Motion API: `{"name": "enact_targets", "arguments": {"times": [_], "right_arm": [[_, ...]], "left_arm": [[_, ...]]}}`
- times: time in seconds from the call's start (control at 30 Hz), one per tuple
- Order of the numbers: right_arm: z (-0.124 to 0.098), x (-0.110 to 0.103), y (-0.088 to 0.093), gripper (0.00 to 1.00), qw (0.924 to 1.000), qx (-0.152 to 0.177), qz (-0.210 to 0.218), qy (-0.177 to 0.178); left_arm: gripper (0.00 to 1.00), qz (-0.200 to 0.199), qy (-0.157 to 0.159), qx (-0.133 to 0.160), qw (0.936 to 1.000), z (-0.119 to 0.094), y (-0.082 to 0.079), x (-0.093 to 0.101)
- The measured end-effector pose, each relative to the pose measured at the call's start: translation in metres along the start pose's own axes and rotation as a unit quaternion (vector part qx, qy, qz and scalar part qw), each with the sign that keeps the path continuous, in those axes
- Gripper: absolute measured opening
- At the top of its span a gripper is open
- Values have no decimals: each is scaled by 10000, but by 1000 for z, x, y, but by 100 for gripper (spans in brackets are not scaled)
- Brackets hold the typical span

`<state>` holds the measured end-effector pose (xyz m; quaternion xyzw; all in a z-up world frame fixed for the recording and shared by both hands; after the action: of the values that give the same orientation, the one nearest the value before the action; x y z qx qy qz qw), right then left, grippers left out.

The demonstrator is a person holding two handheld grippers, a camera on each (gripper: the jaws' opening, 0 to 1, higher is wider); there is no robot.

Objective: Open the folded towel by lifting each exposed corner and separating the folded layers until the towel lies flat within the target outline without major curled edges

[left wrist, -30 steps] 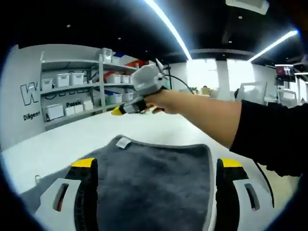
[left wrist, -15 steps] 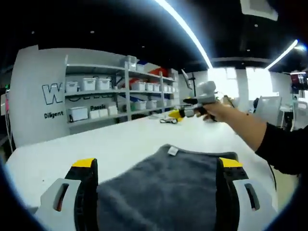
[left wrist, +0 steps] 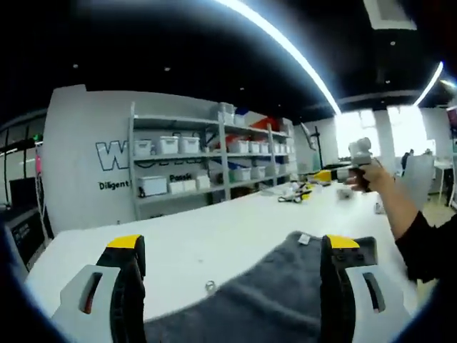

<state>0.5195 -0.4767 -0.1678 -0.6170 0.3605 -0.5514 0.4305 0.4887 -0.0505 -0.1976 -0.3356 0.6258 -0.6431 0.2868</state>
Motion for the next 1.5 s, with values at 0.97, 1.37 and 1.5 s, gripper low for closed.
{"name": "enact_targets", "arguments": {"times": [0.97, 1.37, 1.5], "right_arm": [[41, -19, 4, 99, 9963, -619, -563, -187], [52, -19, 11, 97, 9937, -843, -739, 1], [58, -19, 13, 96, 9929, -891, -789, 67]], "left_arm": [[94, -600, -1279, -133, 9899, -99, 17, -224], [99, -440, -1393, -469, 9882, -89, 17, -262], [99, -566, -1341, -401, 9885, -85, 1, -271]]}}
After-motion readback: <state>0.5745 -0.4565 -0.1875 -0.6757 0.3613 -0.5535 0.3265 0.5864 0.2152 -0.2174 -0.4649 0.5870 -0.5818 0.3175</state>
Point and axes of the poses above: the point that each gripper's makers call its tool centre point, and the gripper's own axes: z roughly forward along the fingers, x roughly to its right, y roughly out of its underside, the point moved 2 cm from there along -z, roughly backward along the fingers, and after that the axes turned 10 degrees about -z, right-handed, at the moved point
